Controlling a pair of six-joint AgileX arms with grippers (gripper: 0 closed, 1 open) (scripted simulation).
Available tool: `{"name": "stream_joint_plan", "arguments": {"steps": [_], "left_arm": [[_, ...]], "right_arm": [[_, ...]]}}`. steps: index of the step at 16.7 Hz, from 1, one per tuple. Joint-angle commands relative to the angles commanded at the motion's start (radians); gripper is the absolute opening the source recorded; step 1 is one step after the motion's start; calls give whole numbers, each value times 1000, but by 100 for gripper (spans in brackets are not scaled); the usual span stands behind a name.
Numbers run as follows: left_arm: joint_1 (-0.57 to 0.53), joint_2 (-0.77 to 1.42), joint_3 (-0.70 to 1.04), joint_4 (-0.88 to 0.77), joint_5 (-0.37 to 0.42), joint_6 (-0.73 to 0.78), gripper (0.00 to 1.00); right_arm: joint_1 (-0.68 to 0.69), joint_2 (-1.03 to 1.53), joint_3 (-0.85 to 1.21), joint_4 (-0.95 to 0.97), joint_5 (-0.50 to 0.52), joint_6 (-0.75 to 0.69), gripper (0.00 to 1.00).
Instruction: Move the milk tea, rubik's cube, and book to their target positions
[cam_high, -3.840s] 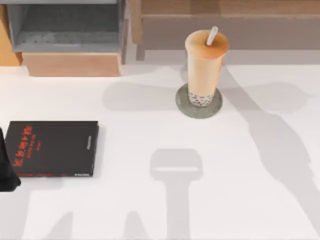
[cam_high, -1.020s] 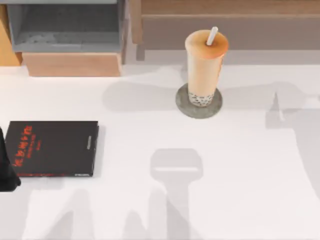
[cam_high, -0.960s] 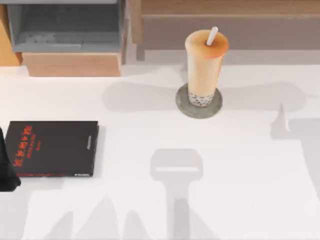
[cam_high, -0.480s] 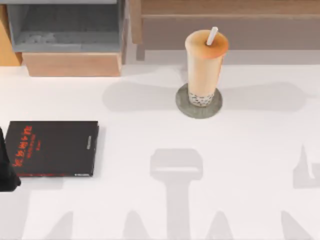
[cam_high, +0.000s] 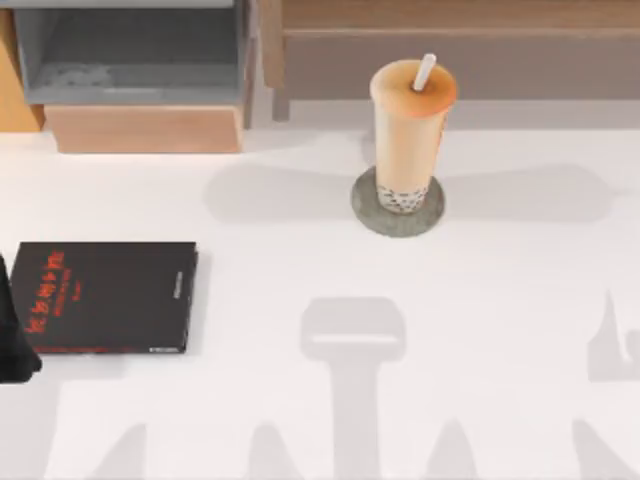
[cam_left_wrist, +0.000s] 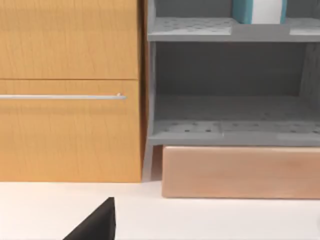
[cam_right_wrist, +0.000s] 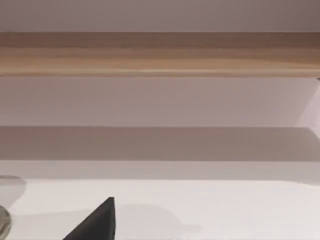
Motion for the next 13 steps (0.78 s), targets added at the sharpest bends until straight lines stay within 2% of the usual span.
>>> {"name": "stream_joint_plan", "arguments": {"steps": [3,6,9,13], "left_arm": [[-13,64,59,30,-6,-1,100],[-40,223,191,100,-21,-3,100],[-79,476,370,194,-39,-5,100],[-140,924,638,333,-64,-6,100]], "right_arm": [[0,0,0,0,0,0,100],[0,0,0,0,0,0,100],[0,0,0,0,0,0,100],[0,0,0,0,0,0,100]]}}
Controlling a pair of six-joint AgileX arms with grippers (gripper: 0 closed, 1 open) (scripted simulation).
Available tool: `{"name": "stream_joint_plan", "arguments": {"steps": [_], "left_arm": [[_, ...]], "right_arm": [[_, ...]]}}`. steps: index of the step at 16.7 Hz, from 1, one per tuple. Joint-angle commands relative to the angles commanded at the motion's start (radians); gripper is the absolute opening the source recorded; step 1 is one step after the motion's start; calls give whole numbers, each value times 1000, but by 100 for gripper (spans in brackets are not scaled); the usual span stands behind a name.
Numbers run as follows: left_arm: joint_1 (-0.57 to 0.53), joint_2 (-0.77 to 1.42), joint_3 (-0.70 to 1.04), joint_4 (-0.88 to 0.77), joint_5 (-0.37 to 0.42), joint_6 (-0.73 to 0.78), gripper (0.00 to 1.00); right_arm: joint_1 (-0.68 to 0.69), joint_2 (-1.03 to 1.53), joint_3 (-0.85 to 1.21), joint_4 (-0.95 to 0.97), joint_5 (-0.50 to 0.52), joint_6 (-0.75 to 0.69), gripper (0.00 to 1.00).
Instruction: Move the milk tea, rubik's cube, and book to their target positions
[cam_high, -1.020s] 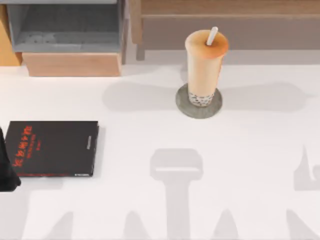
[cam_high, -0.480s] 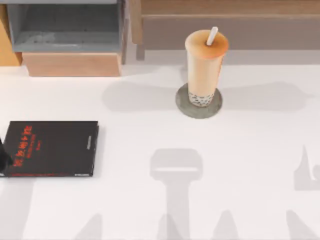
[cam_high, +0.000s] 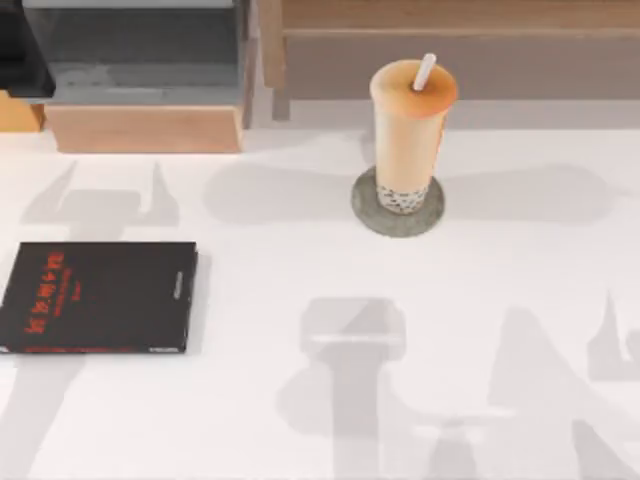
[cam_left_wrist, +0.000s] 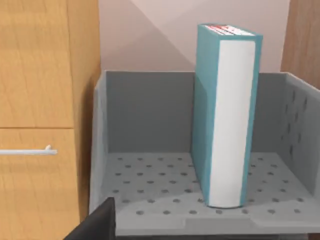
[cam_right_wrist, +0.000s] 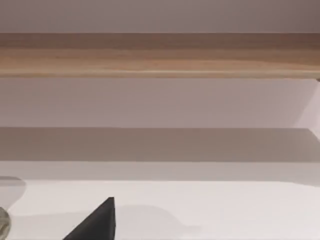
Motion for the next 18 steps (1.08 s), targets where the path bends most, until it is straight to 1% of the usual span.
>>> {"name": "stream_joint_plan", "arguments": {"steps": [5,9,13,18], "left_arm": [[-63,553,328,166,-40,1,100],[-80,848,519,265,-83,4,100],[-78,975,611,315,-114,5,100],[-76,977,610,315,-114,5,100]], "right_arm": [[0,0,0,0,0,0,100],[0,0,0,0,0,0,100],[0,0,0,0,0,0,100],[0,0,0,0,0,0,100]]}}
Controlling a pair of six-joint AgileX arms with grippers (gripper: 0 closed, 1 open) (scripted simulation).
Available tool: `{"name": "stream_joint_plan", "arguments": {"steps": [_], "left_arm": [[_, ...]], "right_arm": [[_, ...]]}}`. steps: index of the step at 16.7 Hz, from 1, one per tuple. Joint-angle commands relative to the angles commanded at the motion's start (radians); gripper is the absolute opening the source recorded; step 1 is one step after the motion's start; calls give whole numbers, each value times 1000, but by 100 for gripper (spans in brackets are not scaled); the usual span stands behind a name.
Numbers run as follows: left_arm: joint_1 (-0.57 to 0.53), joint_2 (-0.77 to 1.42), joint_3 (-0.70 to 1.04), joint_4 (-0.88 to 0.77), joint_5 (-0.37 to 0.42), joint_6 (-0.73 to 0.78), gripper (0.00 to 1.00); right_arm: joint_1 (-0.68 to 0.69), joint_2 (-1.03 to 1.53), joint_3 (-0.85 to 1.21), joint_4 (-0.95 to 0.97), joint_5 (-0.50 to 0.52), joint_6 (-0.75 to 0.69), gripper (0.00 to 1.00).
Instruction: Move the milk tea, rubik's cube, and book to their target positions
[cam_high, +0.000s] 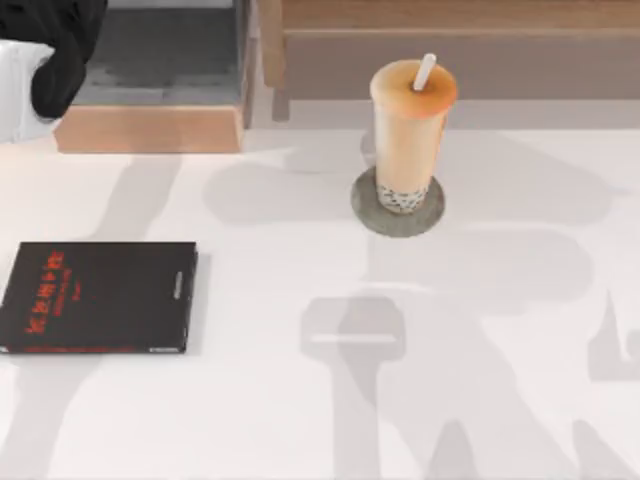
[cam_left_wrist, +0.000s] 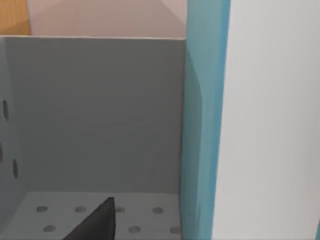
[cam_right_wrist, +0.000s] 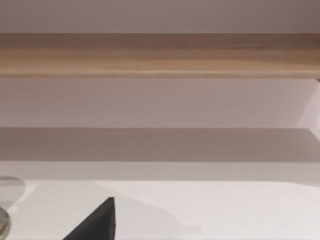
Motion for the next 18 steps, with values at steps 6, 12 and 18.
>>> {"name": "stream_joint_plan", "arguments": {"steps": [6,12,18], "left_arm": [[7,74,106,-27,8,0,100],[10,106,152,-41,12,0,100],[10,106,152,-41,12,0,55]], "right_arm": [[0,0,0,0,0,0,100],[0,0,0,0,0,0,100],[0,0,0,0,0,0,100]]}}
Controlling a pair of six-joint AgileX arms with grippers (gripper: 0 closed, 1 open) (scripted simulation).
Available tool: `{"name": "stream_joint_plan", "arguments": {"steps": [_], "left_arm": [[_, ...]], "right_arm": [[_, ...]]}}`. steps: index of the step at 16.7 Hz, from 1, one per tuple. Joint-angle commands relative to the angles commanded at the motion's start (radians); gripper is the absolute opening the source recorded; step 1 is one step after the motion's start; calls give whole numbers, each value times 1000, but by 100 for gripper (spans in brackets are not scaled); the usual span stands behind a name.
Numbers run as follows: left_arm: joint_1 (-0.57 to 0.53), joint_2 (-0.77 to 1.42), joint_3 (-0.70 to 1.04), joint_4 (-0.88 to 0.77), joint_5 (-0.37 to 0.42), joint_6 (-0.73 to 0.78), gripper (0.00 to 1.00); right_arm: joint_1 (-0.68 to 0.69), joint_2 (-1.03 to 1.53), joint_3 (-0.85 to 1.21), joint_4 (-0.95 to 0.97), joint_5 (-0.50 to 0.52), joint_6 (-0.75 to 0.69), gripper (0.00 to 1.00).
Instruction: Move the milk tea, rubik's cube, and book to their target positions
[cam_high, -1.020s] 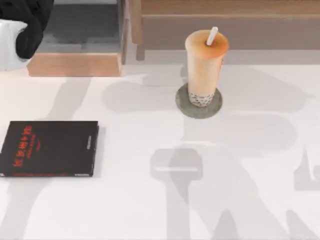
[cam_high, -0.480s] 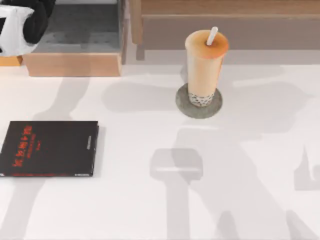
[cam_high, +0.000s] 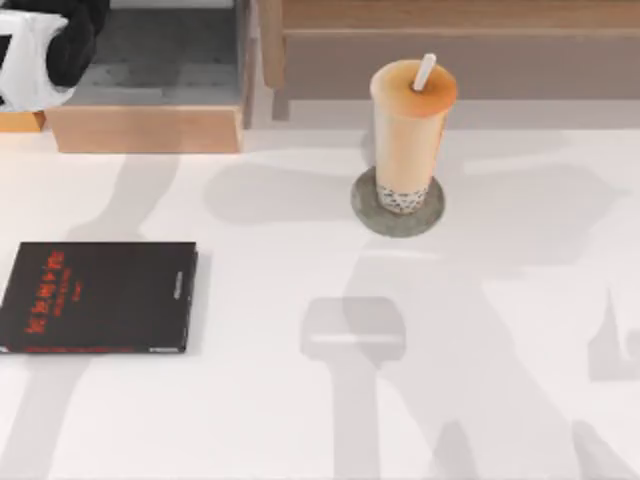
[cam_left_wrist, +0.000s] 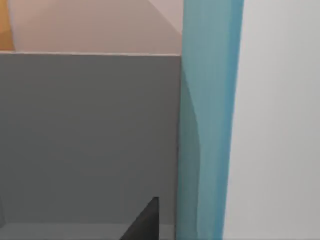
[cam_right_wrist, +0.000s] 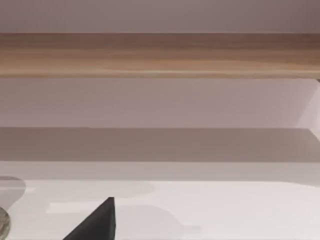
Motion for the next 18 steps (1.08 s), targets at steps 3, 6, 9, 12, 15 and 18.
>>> {"name": "stream_joint_plan", "arguments": {"steps": [3,6,9,12,15,18], "left_arm": [[0,0,0,0,0,0,32],[0,0,0,0,0,0,10],[0,0,0,0,0,0,0],[0,0,0,0,0,0,0],[0,0,0,0,0,0,0],[-4,-15,-7,-5,-1,1,0]], "right_arm": [[0,0,0,0,0,0,100],[0,0,0,0,0,0,100],[0,0,0,0,0,0,100],[0,0,0,0,0,0,100],[0,0,0,0,0,0,100],[0,0,0,0,0,0,100]]}}
